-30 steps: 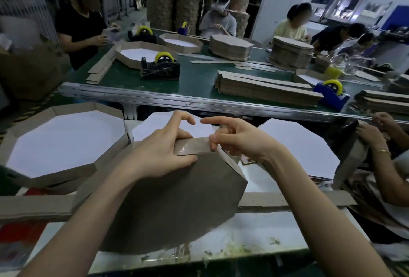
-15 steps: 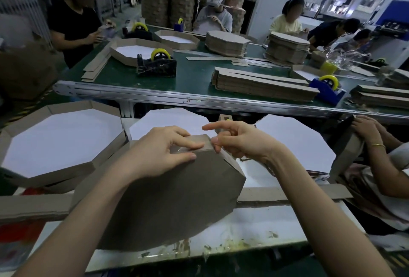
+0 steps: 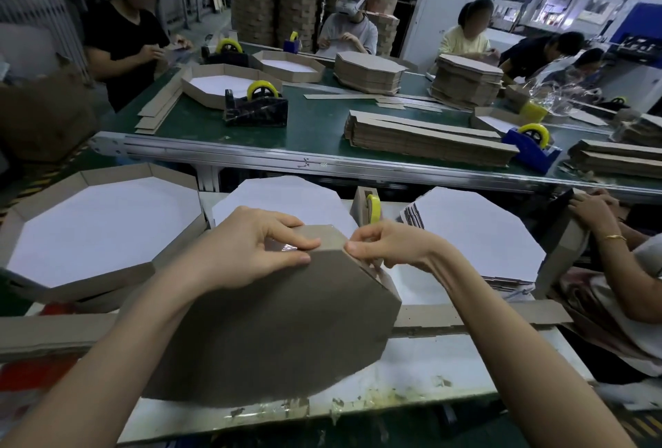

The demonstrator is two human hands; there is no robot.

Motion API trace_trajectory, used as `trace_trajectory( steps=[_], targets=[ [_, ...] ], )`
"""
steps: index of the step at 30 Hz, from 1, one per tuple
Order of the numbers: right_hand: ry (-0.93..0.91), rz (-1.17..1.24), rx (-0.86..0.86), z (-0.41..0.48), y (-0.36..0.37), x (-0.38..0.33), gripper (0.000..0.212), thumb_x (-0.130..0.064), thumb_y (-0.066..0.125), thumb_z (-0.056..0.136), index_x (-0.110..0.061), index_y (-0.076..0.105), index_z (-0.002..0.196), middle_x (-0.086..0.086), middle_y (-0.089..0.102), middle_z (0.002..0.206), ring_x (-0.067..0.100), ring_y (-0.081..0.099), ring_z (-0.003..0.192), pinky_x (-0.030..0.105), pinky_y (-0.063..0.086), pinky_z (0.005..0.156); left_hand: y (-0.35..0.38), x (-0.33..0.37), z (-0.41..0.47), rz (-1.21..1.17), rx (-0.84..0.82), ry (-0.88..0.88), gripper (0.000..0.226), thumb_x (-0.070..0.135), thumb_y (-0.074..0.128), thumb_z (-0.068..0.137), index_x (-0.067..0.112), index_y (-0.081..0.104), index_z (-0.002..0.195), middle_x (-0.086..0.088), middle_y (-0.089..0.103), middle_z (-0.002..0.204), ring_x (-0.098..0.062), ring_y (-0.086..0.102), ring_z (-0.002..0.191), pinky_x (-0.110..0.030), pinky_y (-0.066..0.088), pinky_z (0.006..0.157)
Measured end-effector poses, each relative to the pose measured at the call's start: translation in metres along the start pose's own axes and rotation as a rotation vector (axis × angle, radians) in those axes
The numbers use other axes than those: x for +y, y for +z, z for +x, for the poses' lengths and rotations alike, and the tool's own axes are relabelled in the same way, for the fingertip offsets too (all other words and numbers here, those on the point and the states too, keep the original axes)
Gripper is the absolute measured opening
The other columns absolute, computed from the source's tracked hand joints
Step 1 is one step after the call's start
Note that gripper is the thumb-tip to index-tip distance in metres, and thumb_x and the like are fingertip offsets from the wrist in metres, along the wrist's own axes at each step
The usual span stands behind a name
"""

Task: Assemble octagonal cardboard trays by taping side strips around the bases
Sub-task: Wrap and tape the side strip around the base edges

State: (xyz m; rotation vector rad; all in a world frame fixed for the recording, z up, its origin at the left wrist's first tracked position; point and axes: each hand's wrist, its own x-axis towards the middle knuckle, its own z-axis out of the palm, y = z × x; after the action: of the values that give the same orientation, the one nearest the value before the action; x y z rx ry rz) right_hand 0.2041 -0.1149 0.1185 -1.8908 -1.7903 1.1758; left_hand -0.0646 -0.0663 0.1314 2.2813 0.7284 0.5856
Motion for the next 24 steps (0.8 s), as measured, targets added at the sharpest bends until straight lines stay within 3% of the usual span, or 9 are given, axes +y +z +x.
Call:
trace_trajectory(
  steps=[2,5,8,10,13,15,18,21,24],
  targets=[
    [-0.008,0.084,-0.092,-0.001,-0.002,0.009,0.032,-0.058,0.062,0.086,-0.028,0.073,0.091,-0.007,0.06,0.083,0.005,0.049,0.073,0.025,0.037,0.069,0.001,0.001,0.0,0.004,-0.032,0.016,0.025,0.035,0.075,0.081,0.054,0.069,0.096,0.006,0.061,0.132,0.007,0.049,0.119,-0.012,0.035,0.1],
    [-0.043,0.162,-0.165,-0.006,-0.007,0.016,0.023,-0.045,0.06,0.091,-0.029,0.076,0.096,-0.011,0.067,0.095,0.002,0.059,0.088,0.025,0.041,0.084,0.0,0.003,0.0,0.021,-0.057,0.047,0.029,0.036,0.074,0.082,0.06,0.066,0.097,0.009,0.059,0.134,0.006,0.049,0.12,-0.014,0.035,0.101],
    [-0.096,0.209,-0.105,-0.007,-0.003,0.012,0.035,-0.05,0.055,0.095,-0.019,0.073,0.093,-0.002,0.062,0.095,0.01,0.058,0.093,0.034,0.044,0.091,-0.002,0.002,-0.004,0.086,-0.069,0.097,0.031,0.045,0.068,0.086,0.067,0.058,0.106,0.013,0.057,0.136,0.002,0.049,0.123,-0.023,0.039,0.103],
    [-0.111,0.223,-0.1,-0.008,0.004,-0.001,0.04,-0.053,0.061,0.086,-0.015,0.066,0.094,0.004,0.057,0.093,0.017,0.057,0.09,0.036,0.045,0.086,0.0,0.002,-0.008,0.381,-0.094,0.155,0.043,0.066,0.048,0.087,0.071,0.034,0.127,0.022,0.051,0.137,-0.003,0.049,0.121,-0.03,0.044,0.097],
    [-0.038,0.089,-0.261,-0.015,0.016,-0.022,0.049,-0.038,0.077,0.073,-0.023,0.059,0.116,0.0,0.067,0.117,0.015,0.066,0.105,0.028,0.053,0.088,0.01,0.003,-0.013,0.797,-0.062,0.185,0.083,0.086,0.029,0.076,0.051,0.009,0.149,0.021,0.043,0.139,-0.008,0.047,0.12,-0.029,0.04,0.09],
    [-0.002,-0.075,-0.277,-0.024,0.019,-0.036,0.054,-0.033,0.085,0.069,-0.024,0.059,0.115,-0.006,0.071,0.114,0.009,0.068,0.103,0.024,0.055,0.086,0.009,0.005,-0.015,0.832,-0.029,0.176,0.094,0.087,0.029,0.072,0.04,0.013,0.152,0.017,0.045,0.14,-0.01,0.047,0.12,-0.028,0.04,0.088],
    [-0.082,-0.21,-0.146,-0.043,0.014,-0.073,0.036,-0.023,0.086,0.07,-0.025,0.062,0.097,-0.014,0.073,0.092,0.002,0.069,0.085,0.022,0.054,0.072,-0.012,0.018,-0.024,0.759,0.07,0.241,0.1,0.087,0.021,0.066,0.035,0.026,0.151,0.013,0.052,0.137,-0.013,0.052,0.117,-0.029,0.044,0.084],
    [-0.221,-0.264,0.072,-0.067,-0.001,-0.124,0.036,-0.026,0.078,0.062,-0.017,0.063,0.094,-0.002,0.072,0.088,0.013,0.068,0.078,0.03,0.054,0.066,-0.04,0.035,-0.035,0.657,0.324,0.358,0.092,0.085,0.036,0.073,0.028,0.044,0.144,0.005,0.063,0.127,-0.019,0.063,0.105,-0.032,0.051,0.075],
    [-0.327,-0.328,0.165,-0.084,-0.011,-0.172,0.038,-0.027,0.079,0.065,-0.016,0.064,0.098,0.002,0.07,0.088,0.013,0.066,0.077,0.028,0.054,0.066,-0.065,0.045,-0.042,0.494,0.387,0.289,0.089,0.079,0.05,0.074,0.033,0.034,0.149,0.006,0.051,0.142,-0.017,0.049,0.124,-0.039,0.043,0.097]
  ],
)
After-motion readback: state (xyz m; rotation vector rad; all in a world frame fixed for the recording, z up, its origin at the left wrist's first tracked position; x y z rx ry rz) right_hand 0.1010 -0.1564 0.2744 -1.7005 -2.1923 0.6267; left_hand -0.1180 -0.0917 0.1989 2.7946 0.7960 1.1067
